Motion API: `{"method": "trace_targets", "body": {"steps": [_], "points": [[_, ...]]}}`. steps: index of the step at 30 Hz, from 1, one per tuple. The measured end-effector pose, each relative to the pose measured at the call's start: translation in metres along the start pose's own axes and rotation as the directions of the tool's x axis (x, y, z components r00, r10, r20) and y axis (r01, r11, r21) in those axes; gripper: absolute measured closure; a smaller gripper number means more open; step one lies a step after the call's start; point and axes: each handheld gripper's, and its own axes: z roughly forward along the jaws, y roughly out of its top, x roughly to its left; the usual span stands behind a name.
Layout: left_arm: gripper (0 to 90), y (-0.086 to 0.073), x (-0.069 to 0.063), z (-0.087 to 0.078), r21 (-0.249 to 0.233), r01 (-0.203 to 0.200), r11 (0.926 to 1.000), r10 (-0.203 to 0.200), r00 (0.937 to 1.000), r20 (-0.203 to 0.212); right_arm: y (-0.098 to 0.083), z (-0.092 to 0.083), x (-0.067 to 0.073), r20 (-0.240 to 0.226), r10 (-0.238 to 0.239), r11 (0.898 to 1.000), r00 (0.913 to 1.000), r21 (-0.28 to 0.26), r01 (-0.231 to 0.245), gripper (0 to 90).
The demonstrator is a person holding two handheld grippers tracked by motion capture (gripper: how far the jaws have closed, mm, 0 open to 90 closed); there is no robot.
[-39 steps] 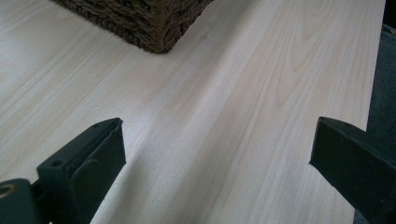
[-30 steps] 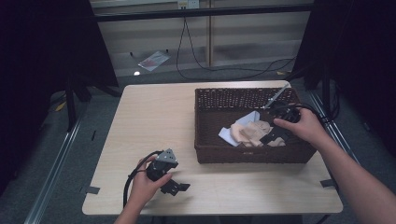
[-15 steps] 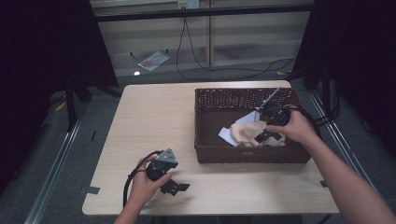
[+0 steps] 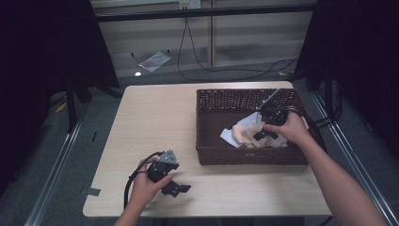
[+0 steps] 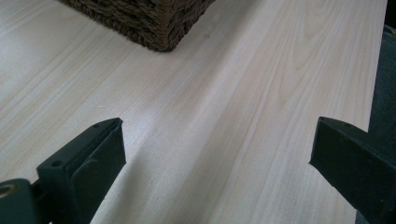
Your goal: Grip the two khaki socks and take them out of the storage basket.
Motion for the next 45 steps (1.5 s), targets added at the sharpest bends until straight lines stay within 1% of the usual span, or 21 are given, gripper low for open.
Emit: {"method": "trace_targets", "body": {"steps": [2,3,7,12,15,18,19,21,22,25,30,31,33,34,35,36,40,41,42,44,45], "points": [[2.9,0.000,-0.001,0.000,-0.010,0.011,0.9999,-0.011,0.9999,-0.002,0.001,0.002,-0.001,-0.005,0.003,1.000,1.0000,-0.015,-0.003,20.3],[2.9,0.000,-0.001,0.000,-0.004,0.013,0.9999,-0.013,0.9999,-0.007,0.001,0.002,-0.001,0.000,0.013,1.000,0.9999,-0.019,-0.013,20.3],[2.9,0.000,-0.001,0.000,-0.007,0.010,0.9999,-0.010,0.9999,-0.001,0.003,0.006,-0.002,-0.005,0.032,0.999,0.9995,-0.029,-0.032,22.9],[2.9,0.000,-0.001,-0.001,-0.005,0.004,1.0000,-0.004,1.0000,0.004,0.003,0.009,-0.003,-0.011,0.016,1.000,0.9998,-0.024,-0.016,39.4],[2.9,0.000,0.000,-0.001,-0.002,0.003,1.0000,-0.003,1.0000,-0.002,0.003,0.011,-0.002,-0.020,0.004,1.000,0.9998,-0.021,-0.004,52.5],[2.9,0.000,-0.001,-0.001,-0.007,0.001,1.0000,-0.001,1.0000,0.000,0.003,0.011,-0.001,-0.026,0.000,1.000,0.9997,-0.024,-0.001,72.0],[2.9,0.000,-0.001,-0.001,-0.004,0.001,1.0000,-0.001,1.0000,-0.008,0.003,0.011,0.000,-0.034,-0.005,1.000,0.9994,-0.027,0.004,77.2],[2.9,0.000,-0.001,-0.001,-0.010,0.002,0.9999,-0.002,1.0000,-0.004,0.003,0.009,0.002,-0.053,-0.007,1.000,0.9986,-0.028,0.006,84.0],[2.9,0.000,-0.001,-0.001,-0.010,0.002,1.0000,-0.002,1.0000,-0.004,0.003,0.007,0.003,-0.051,-0.006,1.000,0.9987,-0.029,0.005,85.4],[2.9,0.000,-0.001,-0.002,-0.009,0.002,1.0000,-0.002,1.0000,-0.004,0.003,-0.001,0.003,-0.075,-0.003,0.999,0.9972,-0.037,0.000,86.9],[2.9,0.000,-0.001,-0.001,-0.004,-0.001,1.0000,0.001,1.0000,-0.007,0.002,-0.018,0.005,-0.086,-0.025,0.999,0.9960,-0.027,0.022,87.2],[2.9,0.000,-0.001,-0.001,-0.002,0.001,1.0000,-0.001,1.0000,-0.009,0.003,-0.022,0.007,-0.095,-0.022,0.999,0.9952,-0.025,0.020,87.2],[2.9,0.000,-0.001,-0.001,-0.007,0.003,1.0000,-0.003,1.0000,0.000,0.002,-0.028,0.008,-0.113,-0.042,0.999,0.9927,-0.032,0.038,87.2],[2.9,0.000,-0.001,-0.001,-0.006,0.005,1.0000,-0.005,1.0000,0.002,0.002,-0.032,0.009,-0.122,-0.035,0.999,0.9919,-0.032,0.031,87.2],[2.9,0.000,-0.001,0.000,-0.006,0.004,1.0000,-0.004,1.0000,0.003,0.002,-0.035,0.009,-0.116,-0.048,0.999,0.9921,-0.026,0.046,87.2],[2.9,0.000,-0.001,-0.001,-0.005,-0.001,1.0000,0.001,1.0000,0.004,0.002,-0.039,0.010,-0.117,-0.047,0.999,0.9920,-0.029,0.044,87.2],[2.9,0.000,-0.001,-0.001,0.000,-0.005,1.0000,0.005,1.0000,0.004,0.000,-0.051,0.011,-0.139,-0.052,0.998,0.9890,-0.034,0.047,87.2],[2.9,0.000,-0.001,-0.001,-0.003,-0.004,1.0000,0.004,1.0000,0.006,0.000,-0.054,0.011,-0.146,-0.065,0.997,0.9872,-0.037,0.060,87.2],[2.9,0.000,0.000,0.000,-0.005,-0.002,1.0000,0.002,1.0000,0.006,-0.001,-0.057,0.011,-0.160,-0.052,0.998,0.9858,-0.040,0.046,87.2],[2.9,0.000,-0.001,0.000,-0.010,0.009,0.9999,-0.009,0.9999,0.004,-0.002,-0.064,0.012,-0.161,-0.056,0.998,0.9853,-0.038,0.051,87.1],[2.9,0.000,-0.001,0.000,-0.006,0.005,1.0000,-0.005,1.0000,0.004,-0.002,-0.068,0.011,-0.163,-0.064,0.998,0.9845,-0.039,0.058,87.1]]}}
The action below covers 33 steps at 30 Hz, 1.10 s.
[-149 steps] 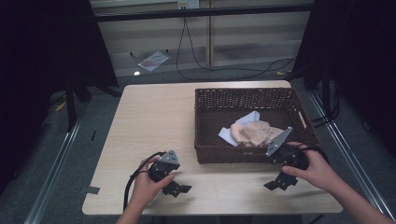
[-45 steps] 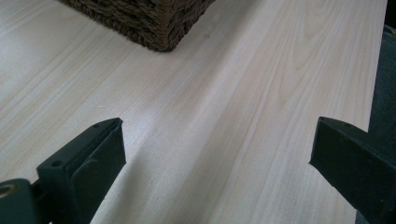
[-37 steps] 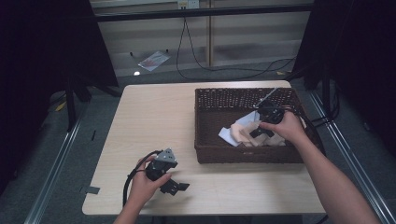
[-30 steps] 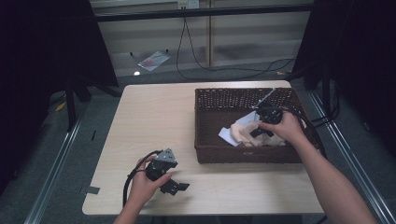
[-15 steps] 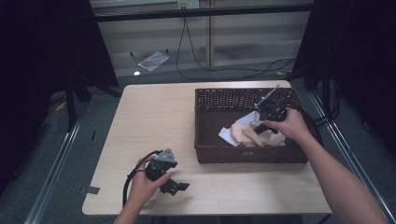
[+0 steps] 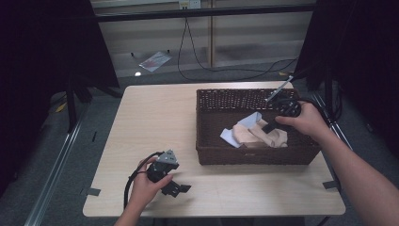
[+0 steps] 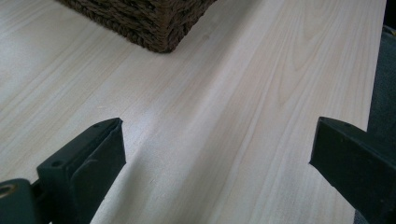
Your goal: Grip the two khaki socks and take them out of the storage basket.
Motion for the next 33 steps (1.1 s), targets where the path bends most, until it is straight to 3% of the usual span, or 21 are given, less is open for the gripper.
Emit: {"method": "trace_targets", "body": {"steps": [17,30,33], "points": [[2.9,0.000,-0.001,0.002,-0.002,0.005,1.0000,-0.005,1.0000,-0.003,-0.004,-0.046,0.021,-0.056,-0.068,0.997,0.9961,-0.052,0.065,87.1],[2.9,0.001,-0.001,0.002,0.016,0.004,0.9999,-0.004,1.0000,-0.008,-0.014,-0.048,0.042,-0.100,-0.166,0.985,0.9810,-0.073,0.159,87.1],[2.9,0.000,-0.001,0.003,-0.001,0.007,1.0000,-0.007,1.0000,-0.002,-0.015,-0.046,0.047,-0.107,-0.185,0.982,0.9769,-0.070,0.178,87.0]]}}
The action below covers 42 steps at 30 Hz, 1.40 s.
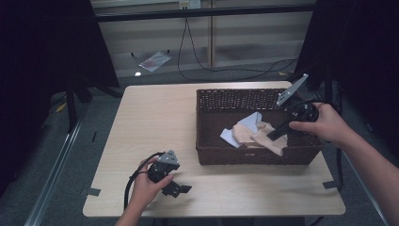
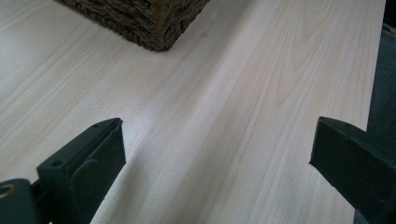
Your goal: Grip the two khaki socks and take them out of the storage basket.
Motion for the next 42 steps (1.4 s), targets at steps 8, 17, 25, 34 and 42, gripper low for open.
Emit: {"method": "trace_targets", "body": {"steps": [8,17,25,34,42], "points": [[2.9,0.001,0.000,-0.002,0.014,-0.007,0.9999,0.007,0.9999,-0.007,0.000,0.010,0.011,-0.032,-0.044,0.999,0.9985,0.028,0.045,87.0],[2.9,0.001,0.000,-0.002,0.015,-0.010,0.9998,0.010,0.9999,-0.006,0.001,0.029,0.023,-0.061,-0.084,0.993,0.9946,0.079,0.088,86.8],[2.9,0.001,0.000,-0.002,0.020,-0.016,0.9997,0.016,0.9998,-0.009,0.001,0.043,0.029,-0.060,-0.108,0.985,0.9923,0.126,0.115,86.6],[2.9,0.001,0.000,-0.002,0.018,-0.015,0.9997,0.016,0.9999,-0.007,-0.005,0.065,0.031,-0.050,-0.120,0.977,0.9915,0.172,0.127,85.8],[2.9,0.001,0.000,-0.003,0.021,-0.017,0.9996,0.017,0.9998,-0.008,-0.007,0.081,0.032,-0.036,-0.135,0.968,0.9902,0.208,0.139,85.5]]}}
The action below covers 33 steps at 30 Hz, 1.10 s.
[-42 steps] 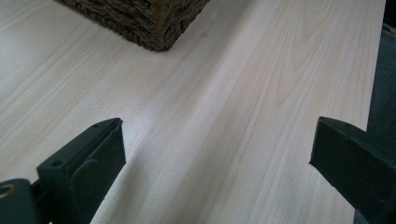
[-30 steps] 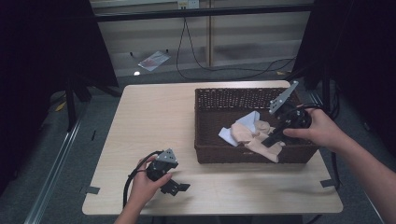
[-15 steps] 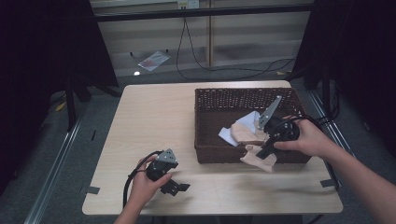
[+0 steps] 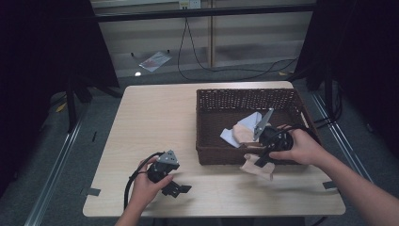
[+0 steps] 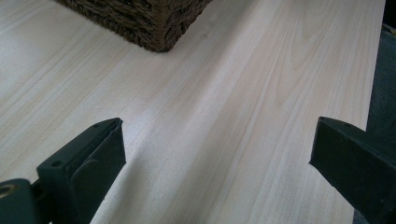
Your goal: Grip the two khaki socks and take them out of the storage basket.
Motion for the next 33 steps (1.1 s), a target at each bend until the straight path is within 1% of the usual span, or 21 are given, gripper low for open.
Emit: {"method": "trace_targets", "body": {"steps": [2,3,5,10,11,12,13,15,16,17,18,20,21,23,25,26,28,29,31,33], "points": [[2.9,0.000,0.000,0.000,0.001,-0.001,1.0000,0.001,1.0000,0.001,0.001,0.004,0.001,0.016,-0.008,1.000,0.9998,0.014,0.008,85.3],[2.9,0.000,0.000,0.000,0.001,-0.001,1.0000,0.001,1.0000,0.000,0.001,0.006,0.002,0.010,0.000,1.000,1.0000,0.025,0.000,85.0],[2.9,0.000,0.000,-0.001,0.002,0.000,1.0000,0.000,1.0000,0.000,0.002,0.011,0.002,0.027,-0.014,0.999,0.9995,0.037,0.013,84.6],[2.9,0.000,0.000,0.000,-0.005,0.000,1.0000,0.000,1.0000,-0.002,0.002,0.019,0.002,0.026,-0.022,0.998,0.9994,0.058,0.020,83.1],[2.9,0.000,0.000,-0.001,-0.001,-0.001,1.0000,0.001,1.0000,0.001,0.003,0.024,0.003,0.033,-0.019,0.997,0.9993,0.070,0.016,83.1],[2.9,0.000,0.000,-0.001,-0.001,-0.002,1.0000,0.002,1.0000,0.002,0.003,0.024,0.003,0.033,-0.019,0.997,0.9993,0.070,0.016,83.1],[2.9,0.000,0.000,-0.001,-0.002,0.000,1.0000,0.000,1.0000,0.002,0.003,0.026,0.003,0.036,-0.033,0.997,0.9988,0.073,0.030,83.1],[2.9,0.000,0.000,-0.001,-0.001,-0.001,1.0000,0.001,1.0000,0.002,0.004,0.028,0.004,0.035,-0.032,0.997,0.9989,0.077,0.029,83.3],[2.9,0.000,0.000,0.000,-0.006,-0.001,1.0000,0.001,1.0000,-0.001,0.005,0.029,0.004,0.034,-0.037,0.996,0.9987,0.077,0.034,83.3],[2.9,-0.001,0.000,0.000,-0.020,0.003,0.9998,-0.003,1.0000,0.007,0.005,0.030,0.004,0.036,-0.035,0.996,0.9987,0.080,0.032,83.1],[2.9,-0.001,0.000,0.000,-0.018,0.002,0.9998,-0.002,1.0000,0.006,0.005,0.031,0.004,0.039,-0.040,0.996,0.9984,0.082,0.037,82.9],[2.9,-0.001,0.000,0.001,-0.021,0.003,0.9998,-0.003,1.0000,0.005,0.006,0.031,0.004,0.046,-0.034,0.996,0.9984,0.085,0.030,82.4],[2.9,-0.001,0.000,0.001,-0.021,0.003,0.9998,-0.002,1.0000,0.007,0.005,0.032,0.005,0.043,-0.028,0.995,0.9987,0.093,0.024,81.4],[2.9,-0.001,-0.001,0.001,-0.028,0.012,0.9995,-0.012,0.9999,0.011,0.004,0.037,0.004,0.044,-0.034,0.996,0.9984,0.087,0.031,78.8],[2.9,-0.001,-0.001,0.001,-0.028,0.012,0.9995,-0.012,0.9999,0.009,0.002,0.039,0.004,0.042,-0.035,0.995,0.9985,0.095,0.031,78.6],[2.9,-0.001,0.000,0.000,-0.020,0.002,0.9998,-0.002,1.0000,0.009,0.002,0.039,0.004,0.039,-0.030,0.995,0.9988,0.094,0.027,78.5],[2.9,-0.001,-0.001,0.001,-0.020,0.004,0.9998,-0.004,1.0000,0.005,0.000,0.039,0.003,0.041,-0.031,0.996,0.9987,0.087,0.027,78.0],[2.9,0.000,0.000,0.001,-0.013,0.001,0.9999,0.000,0.9999,0.011,0.000,0.039,0.004,0.042,-0.024,0.996,0.9988,0.090,0.020,78.0],[2.9,0.000,0.000,0.001,-0.009,0.000,1.0000,0.000,1.0000,0.009,-0.001,0.039,0.004,0.040,-0.028,0.996,0.9988,0.086,0.025,78.0],[2.9,0.000,0.000,0.001,-0.011,0.002,0.9999,-0.002,0.9999,0.011,-0.002,0.039,0.003,0.043,-0.027,0.996,0.9987,0.085,0.024,73.5]]}}
